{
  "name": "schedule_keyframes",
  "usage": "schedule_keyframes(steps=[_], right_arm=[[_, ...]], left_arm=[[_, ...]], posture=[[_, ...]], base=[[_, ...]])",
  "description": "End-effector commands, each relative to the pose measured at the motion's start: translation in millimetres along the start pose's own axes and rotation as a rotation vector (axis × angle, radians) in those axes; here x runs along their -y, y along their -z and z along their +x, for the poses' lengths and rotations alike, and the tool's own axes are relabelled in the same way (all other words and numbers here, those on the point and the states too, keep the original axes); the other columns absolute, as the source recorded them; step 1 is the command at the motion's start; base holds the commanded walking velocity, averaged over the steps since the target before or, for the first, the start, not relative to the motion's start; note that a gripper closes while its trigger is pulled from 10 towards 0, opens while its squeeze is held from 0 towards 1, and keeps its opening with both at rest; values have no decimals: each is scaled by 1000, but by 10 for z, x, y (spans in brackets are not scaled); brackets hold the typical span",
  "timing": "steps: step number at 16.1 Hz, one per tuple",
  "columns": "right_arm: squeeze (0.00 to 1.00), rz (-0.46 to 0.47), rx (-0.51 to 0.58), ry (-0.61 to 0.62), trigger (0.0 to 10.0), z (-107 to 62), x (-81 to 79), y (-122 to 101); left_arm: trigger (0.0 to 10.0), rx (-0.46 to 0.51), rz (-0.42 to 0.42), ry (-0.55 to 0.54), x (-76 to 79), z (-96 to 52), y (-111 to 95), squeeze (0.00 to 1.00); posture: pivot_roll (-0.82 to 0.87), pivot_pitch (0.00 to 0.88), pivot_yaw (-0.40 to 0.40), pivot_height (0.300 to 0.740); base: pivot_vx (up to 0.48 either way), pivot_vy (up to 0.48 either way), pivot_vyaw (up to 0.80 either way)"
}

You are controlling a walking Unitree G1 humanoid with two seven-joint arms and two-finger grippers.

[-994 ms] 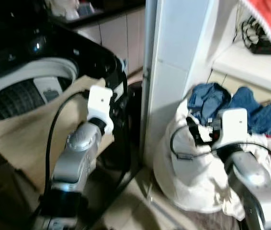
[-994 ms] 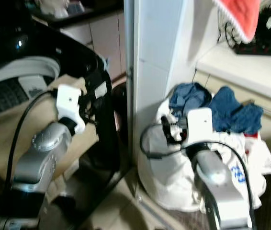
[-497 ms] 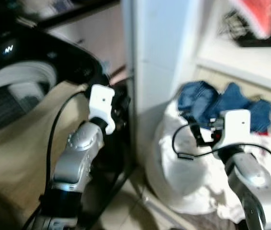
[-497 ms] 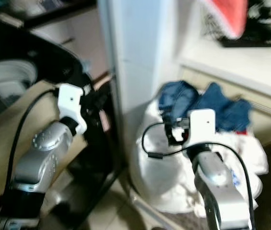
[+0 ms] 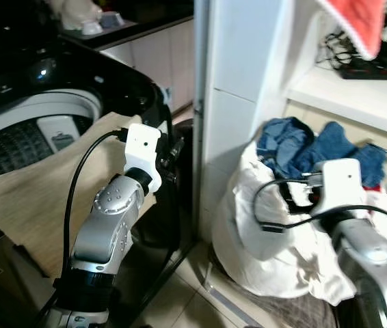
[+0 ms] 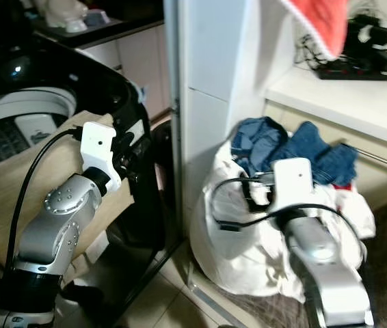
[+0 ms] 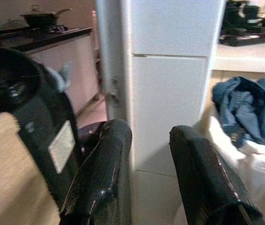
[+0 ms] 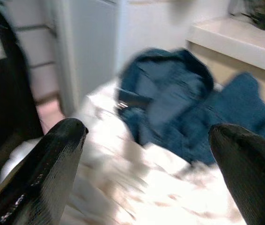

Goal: Clothes washing

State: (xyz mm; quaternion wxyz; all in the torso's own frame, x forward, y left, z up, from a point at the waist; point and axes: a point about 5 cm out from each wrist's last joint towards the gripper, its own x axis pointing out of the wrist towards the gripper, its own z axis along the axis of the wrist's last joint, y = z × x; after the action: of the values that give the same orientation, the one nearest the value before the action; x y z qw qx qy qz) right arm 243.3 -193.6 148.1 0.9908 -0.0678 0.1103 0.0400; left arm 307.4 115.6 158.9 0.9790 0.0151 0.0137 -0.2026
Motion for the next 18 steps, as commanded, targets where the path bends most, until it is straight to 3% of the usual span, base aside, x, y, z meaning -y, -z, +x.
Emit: schedule_keyframes(steps=[1, 3, 10, 17, 18], right_arm=[[1000, 0, -20, 14, 10000, 6, 66, -4], [1000, 8, -52, 12, 10000, -7, 160, 17], [1000, -9, -208, -102, 10000, -83, 210, 130], [1000, -31, -156, -97, 10000, -46, 139, 69], [0, -41, -123, -67, 10000, -21, 123, 47]], left_arm=[[10000, -1, 7, 13, 16, -13, -9, 0], [10000, -14, 11, 30, 50, -16, 12, 0], [10000, -28, 7, 55, 73, -24, 23, 0], [10000, -30, 19, 41, 59, -24, 25, 0], [10000, -23, 16, 33, 50, -21, 19, 0]], posture=[[-208, 16, 38, 740], [-208, 18, 38, 740], [-207, 17, 38, 740], [-206, 18, 37, 740], [-206, 17, 36, 740]], base=[[0, 0, 0], [0, 0, 0], [0, 0, 0], [0, 0, 0], [0, 0, 0]])
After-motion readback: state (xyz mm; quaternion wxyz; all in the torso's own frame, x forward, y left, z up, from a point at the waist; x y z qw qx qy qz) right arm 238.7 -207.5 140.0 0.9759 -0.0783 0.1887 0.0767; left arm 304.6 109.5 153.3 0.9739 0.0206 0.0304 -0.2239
